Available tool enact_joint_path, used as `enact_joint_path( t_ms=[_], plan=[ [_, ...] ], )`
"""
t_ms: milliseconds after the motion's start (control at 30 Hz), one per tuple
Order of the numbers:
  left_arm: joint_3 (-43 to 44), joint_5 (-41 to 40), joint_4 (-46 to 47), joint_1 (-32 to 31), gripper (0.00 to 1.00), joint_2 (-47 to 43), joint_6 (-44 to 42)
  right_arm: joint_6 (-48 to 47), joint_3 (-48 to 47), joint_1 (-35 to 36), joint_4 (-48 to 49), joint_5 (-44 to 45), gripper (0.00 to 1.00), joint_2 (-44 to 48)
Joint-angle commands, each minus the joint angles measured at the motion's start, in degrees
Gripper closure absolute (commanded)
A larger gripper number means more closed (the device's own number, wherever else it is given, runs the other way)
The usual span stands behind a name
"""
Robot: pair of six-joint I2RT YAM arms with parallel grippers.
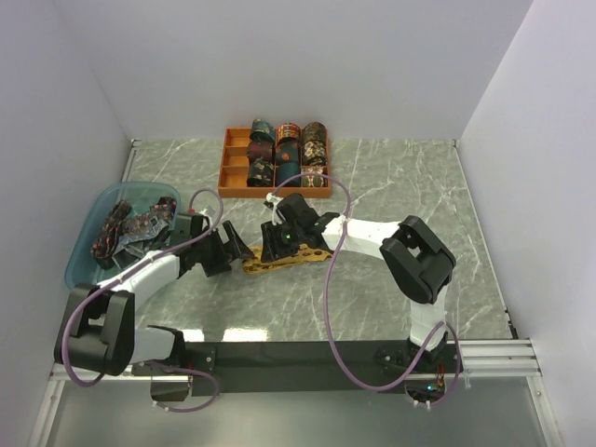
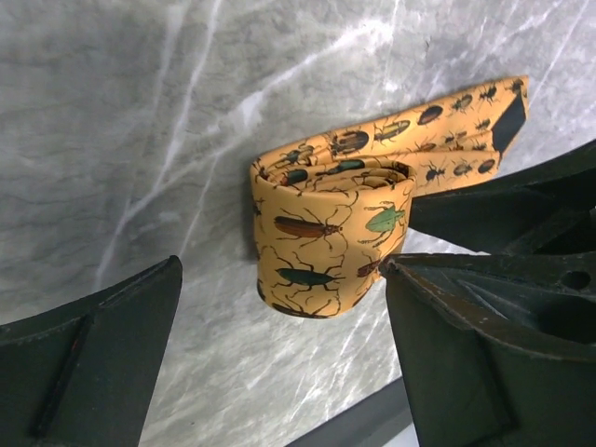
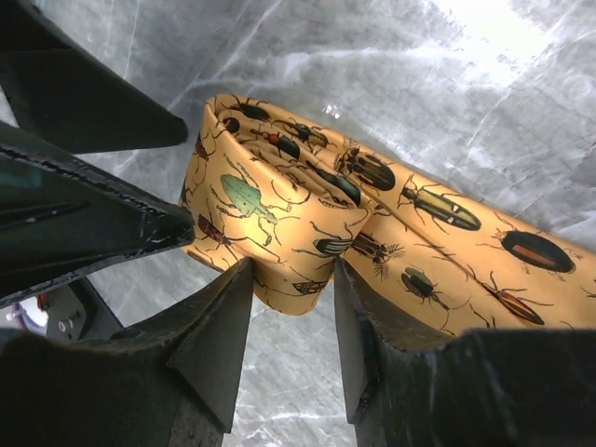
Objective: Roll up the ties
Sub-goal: Roll the tie
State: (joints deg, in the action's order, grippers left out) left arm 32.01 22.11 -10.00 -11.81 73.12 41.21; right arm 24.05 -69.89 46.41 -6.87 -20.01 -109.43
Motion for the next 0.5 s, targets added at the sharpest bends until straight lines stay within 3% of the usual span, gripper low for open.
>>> enact_joint_path(
  t_ms=[0, 300, 467],
  plan=[
    [-1.0, 4.1, 4.9, 0.2, 0.06, 1.0, 2.5, -1.9, 1.2, -0.8, 2.5, -2.0, 0.53, -0.6],
    [-1.2, 6.3, 7.7, 0.1, 0.20, 4.7, 3.1, -2.8, 2.8, -2.1, 5.1, -4.8, 0.55, -1.2],
    [0.5, 7.7, 7.4, -0.4, 0.23, 6.9, 2.4, -2.3, 3.6, -2.6, 6.0, -5.9, 0.55, -1.4]
  ],
)
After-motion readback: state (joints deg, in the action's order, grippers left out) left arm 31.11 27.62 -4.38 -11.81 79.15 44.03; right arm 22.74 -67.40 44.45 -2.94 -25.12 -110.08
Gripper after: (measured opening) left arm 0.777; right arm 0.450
